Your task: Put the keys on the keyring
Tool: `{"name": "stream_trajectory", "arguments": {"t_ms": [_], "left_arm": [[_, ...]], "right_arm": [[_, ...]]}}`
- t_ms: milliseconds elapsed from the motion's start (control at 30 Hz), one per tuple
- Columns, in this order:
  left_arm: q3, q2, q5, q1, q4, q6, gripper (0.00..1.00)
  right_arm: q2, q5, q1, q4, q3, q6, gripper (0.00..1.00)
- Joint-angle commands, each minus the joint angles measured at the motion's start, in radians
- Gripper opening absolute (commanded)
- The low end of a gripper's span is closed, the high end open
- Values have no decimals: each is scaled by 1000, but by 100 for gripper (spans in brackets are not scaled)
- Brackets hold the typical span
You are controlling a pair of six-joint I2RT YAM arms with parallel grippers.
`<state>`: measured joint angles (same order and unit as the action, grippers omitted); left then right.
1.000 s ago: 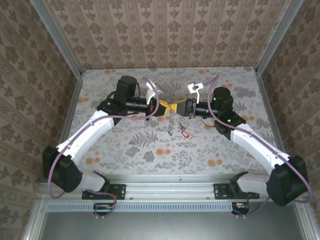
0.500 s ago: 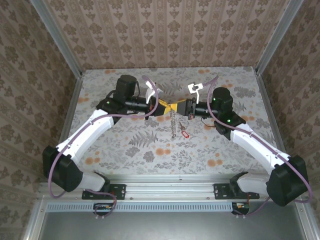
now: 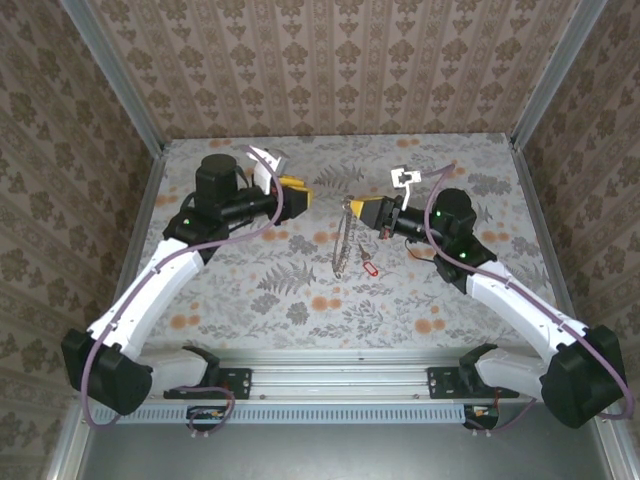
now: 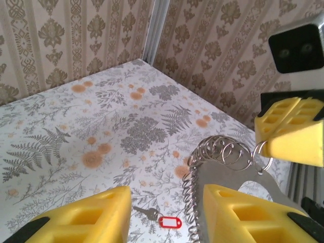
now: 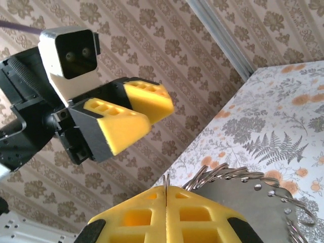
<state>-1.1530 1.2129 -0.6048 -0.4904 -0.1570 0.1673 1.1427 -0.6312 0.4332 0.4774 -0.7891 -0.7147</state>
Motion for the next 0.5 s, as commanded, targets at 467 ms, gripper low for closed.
{"name": "stream_trajectory", "arguments": {"t_ms": [467], "left_arm": [[-69,60,-153,-129,135,124,38]], "right_arm": [[-6,17,16,306,-45,-121,0]]}}
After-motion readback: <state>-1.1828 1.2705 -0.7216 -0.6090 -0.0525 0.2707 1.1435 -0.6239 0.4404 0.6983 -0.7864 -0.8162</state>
